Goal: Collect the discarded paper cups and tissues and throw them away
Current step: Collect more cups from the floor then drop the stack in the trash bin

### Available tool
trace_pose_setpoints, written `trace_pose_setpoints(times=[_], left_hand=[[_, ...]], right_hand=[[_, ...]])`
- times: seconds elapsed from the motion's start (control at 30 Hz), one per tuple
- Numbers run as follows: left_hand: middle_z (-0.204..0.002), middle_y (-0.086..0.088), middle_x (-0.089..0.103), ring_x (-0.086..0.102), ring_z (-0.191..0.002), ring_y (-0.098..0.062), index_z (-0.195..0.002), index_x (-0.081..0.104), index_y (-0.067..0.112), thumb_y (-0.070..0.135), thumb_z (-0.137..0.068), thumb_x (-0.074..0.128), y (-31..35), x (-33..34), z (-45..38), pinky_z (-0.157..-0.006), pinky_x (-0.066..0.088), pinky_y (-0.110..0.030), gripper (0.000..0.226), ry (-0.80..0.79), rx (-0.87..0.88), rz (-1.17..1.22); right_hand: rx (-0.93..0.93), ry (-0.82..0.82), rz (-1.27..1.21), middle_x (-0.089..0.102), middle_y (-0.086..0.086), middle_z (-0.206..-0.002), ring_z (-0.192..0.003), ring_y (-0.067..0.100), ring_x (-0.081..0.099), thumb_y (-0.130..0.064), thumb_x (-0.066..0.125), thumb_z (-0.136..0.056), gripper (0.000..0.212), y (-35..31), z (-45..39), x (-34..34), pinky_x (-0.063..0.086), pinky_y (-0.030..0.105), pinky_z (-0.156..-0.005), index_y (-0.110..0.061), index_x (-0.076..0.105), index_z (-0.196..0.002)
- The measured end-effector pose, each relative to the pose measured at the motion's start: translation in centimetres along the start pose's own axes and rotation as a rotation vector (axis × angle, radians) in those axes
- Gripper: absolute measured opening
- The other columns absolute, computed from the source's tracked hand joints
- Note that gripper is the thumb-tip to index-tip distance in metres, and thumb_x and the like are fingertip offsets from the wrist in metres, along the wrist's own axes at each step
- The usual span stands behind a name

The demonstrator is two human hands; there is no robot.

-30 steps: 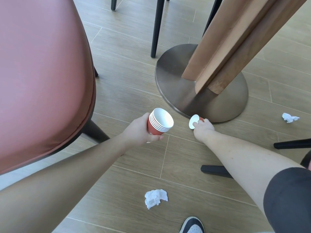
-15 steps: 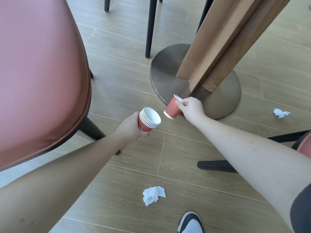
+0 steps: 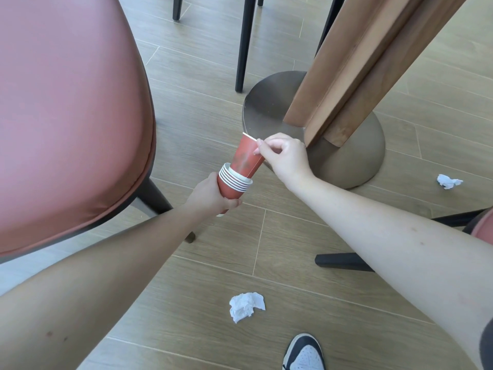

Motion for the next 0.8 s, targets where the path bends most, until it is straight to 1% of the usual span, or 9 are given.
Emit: trace_pose_setpoints(times=[0.1, 0.17, 0.23, 0.33, 0.43, 0.5, 0.57, 0.67, 0.8], left_hand=[[-0.095, 0.015, 0.059, 0.058, -0.082, -0.002, -0.126, 0.050, 0.020, 0.041, -0.066, 0.089, 0.4, 0.0, 0.1, -0.062, 0.041, -0.018, 0.074, 0.007, 0.020, 0.008], [-0.101, 0.009, 0.063, 0.060, -0.088, -0.011, -0.126, 0.051, 0.018, 0.041, -0.067, 0.088, 0.6, 0.1, 0.0, -0.066, 0.044, -0.024, 0.073, 0.014, 0.022, 0.019], [-0.106, 0.005, 0.064, 0.062, -0.093, -0.015, -0.126, 0.051, 0.017, 0.040, -0.067, 0.088, 1.0, 0.2, -0.1, -0.071, 0.046, -0.028, 0.074, 0.021, 0.026, 0.034], [-0.101, 0.009, 0.063, 0.060, -0.085, -0.006, -0.125, 0.050, 0.018, 0.040, -0.068, 0.088, 1.3, 0.2, -0.1, -0.066, 0.046, -0.023, 0.072, 0.028, 0.029, 0.050], [-0.096, 0.013, 0.059, 0.053, -0.075, 0.007, -0.122, 0.050, 0.020, 0.040, -0.069, 0.088, 1.6, 0.3, 0.1, -0.054, 0.039, -0.011, 0.069, 0.020, 0.031, 0.030], [-0.096, 0.013, 0.061, 0.055, -0.073, 0.006, -0.124, 0.050, 0.021, 0.037, -0.069, 0.089, 1.9, 0.3, 0.2, -0.049, 0.041, -0.007, 0.069, 0.007, 0.056, 0.019], [-0.102, 0.006, 0.066, 0.064, -0.078, -0.006, -0.124, 0.051, 0.021, 0.035, -0.068, 0.089, 2.7, 0.6, 0.6, -0.058, 0.049, -0.011, 0.070, -0.001, 0.105, -0.033], [-0.103, 0.003, 0.069, 0.067, -0.092, -0.023, -0.122, 0.053, 0.023, 0.037, -0.065, 0.087, 4.8, 0.8, 1.6, -0.075, 0.056, -0.037, 0.068, 0.017, 0.141, -0.173], [-0.105, 0.006, 0.069, 0.066, -0.095, -0.023, -0.122, 0.056, 0.024, 0.040, -0.065, 0.084, 6.9, 0.0, 4.1, -0.075, 0.055, -0.037, 0.066, 0.032, 0.105, -0.228]], right_hand=[[-0.039, -0.064, -0.002, 0.067, -0.012, -0.080, -0.076, -0.005, 0.059, -0.022, 0.068, -0.093, 0.023, -0.5, 0.6, 0.9, 0.040, 0.011, -0.073, -0.015, 0.080, -0.074], [-0.042, -0.118, 0.018, 0.068, -0.010, -0.076, -0.070, -0.004, 0.058, -0.025, 0.067, -0.094, 0.027, -0.7, 1.1, 1.5, 0.041, 0.015, -0.070, -0.015, 0.078, -0.072], [-0.029, -0.126, 0.025, 0.070, -0.002, -0.071, -0.065, 0.008, 0.059, -0.033, 0.061, -0.097, 0.037, -0.7, 1.6, 1.7, 0.046, 0.029, -0.067, -0.017, 0.074, -0.066], [-0.032, -0.042, -0.006, 0.073, 0.003, -0.077, -0.079, 0.029, 0.066, -0.036, 0.052, -0.100, 0.042, -1.0, 1.8, 1.2, 0.052, 0.041, -0.076, -0.021, 0.065, -0.064], [-0.107, -0.013, 0.053, 0.069, -0.002, -0.101, -0.094, 0.018, 0.062, -0.033, 0.053, -0.100, 0.022, -1.3, 1.6, 0.9, 0.049, 0.040, -0.088, -0.019, 0.069, -0.095], [-0.143, -0.179, 0.206, 0.059, -0.002, -0.132, -0.123, 0.017, 0.052, -0.036, 0.050, -0.102, 0.033, -1.0, 1.4, 2.2, 0.038, 0.040, -0.107, -0.020, 0.060, -0.129], [-0.152, -0.378, 0.322, 0.042, -0.001, -0.154, -0.144, 0.018, 0.034, -0.039, 0.045, -0.104, 0.047, -0.4, 1.7, 3.9, 0.023, 0.040, -0.118, -0.020, 0.044, -0.148], [-0.088, -0.477, 0.213, 0.039, 0.001, -0.157, -0.146, 0.015, 0.031, -0.031, 0.043, -0.106, 0.046, 0.1, 3.0, 4.8, 0.020, 0.030, -0.120, -0.018, 0.040, -0.150], [0.042, -0.447, 0.091, 0.046, -0.002, -0.149, -0.137, 0.009, 0.040, -0.028, 0.039, -0.108, 0.039, -0.9, 4.5, 2.9, 0.025, 0.019, -0.109, -0.021, 0.048, -0.145]])
Point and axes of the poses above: each hand's wrist, its own z-axis away from the middle knuckle, its own x-axis out of the palm, y = z × x, the point moved 6 cm from there along -z, towards the middle knuckle
